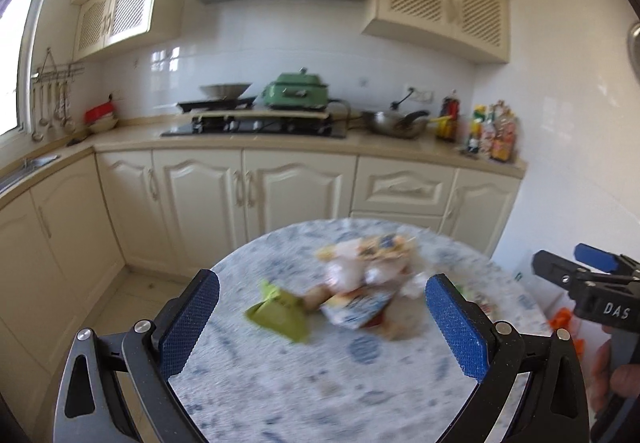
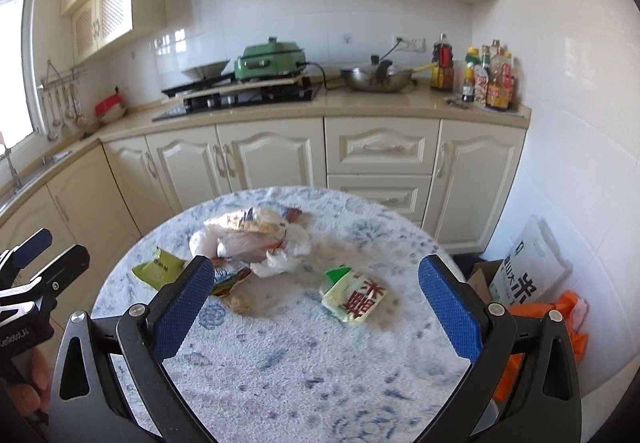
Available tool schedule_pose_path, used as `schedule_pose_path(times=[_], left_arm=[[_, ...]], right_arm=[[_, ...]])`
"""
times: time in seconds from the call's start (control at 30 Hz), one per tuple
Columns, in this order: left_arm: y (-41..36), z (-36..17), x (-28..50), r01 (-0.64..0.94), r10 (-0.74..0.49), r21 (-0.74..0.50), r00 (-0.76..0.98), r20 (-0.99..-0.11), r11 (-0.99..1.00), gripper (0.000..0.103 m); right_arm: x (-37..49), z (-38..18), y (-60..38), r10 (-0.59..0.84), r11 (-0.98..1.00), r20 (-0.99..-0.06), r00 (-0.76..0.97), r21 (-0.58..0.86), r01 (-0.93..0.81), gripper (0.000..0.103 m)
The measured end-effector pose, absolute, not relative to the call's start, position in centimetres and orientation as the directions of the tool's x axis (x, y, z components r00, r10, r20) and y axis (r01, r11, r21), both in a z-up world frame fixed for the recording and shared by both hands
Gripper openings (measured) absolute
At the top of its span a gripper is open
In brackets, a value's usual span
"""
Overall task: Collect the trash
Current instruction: 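Return both tools from the bin to the table, then grasp the green snack bag with the left tool while the right tool grasps the white-red printed packet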
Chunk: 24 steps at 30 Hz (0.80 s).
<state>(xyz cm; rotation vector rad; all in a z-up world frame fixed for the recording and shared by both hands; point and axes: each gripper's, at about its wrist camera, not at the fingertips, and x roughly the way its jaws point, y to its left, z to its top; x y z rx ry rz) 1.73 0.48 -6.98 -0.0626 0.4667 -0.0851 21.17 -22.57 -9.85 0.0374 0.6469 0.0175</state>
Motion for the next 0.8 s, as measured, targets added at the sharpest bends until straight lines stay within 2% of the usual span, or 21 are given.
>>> schedule_pose_path(times=[0.47, 0.8], left_arm=[[2.7, -12.4, 12.1, 0.025, -0.039, -0.031, 0.802, -0.596, 0.999, 0.102], [1.3, -16.2, 21.2, 0.036, 0.000, 0.036, 0.712, -0.702, 0.999, 0.102]], right_arm=[[26.8, -18.1, -23.7, -0.004, 0.998, -0.754, 0.657, 0.038, 0.050, 0.103], [30.3, -22.0, -24.9, -0.003, 0.996, -0.807, 0.591, 0.052, 0.075, 0.103]])
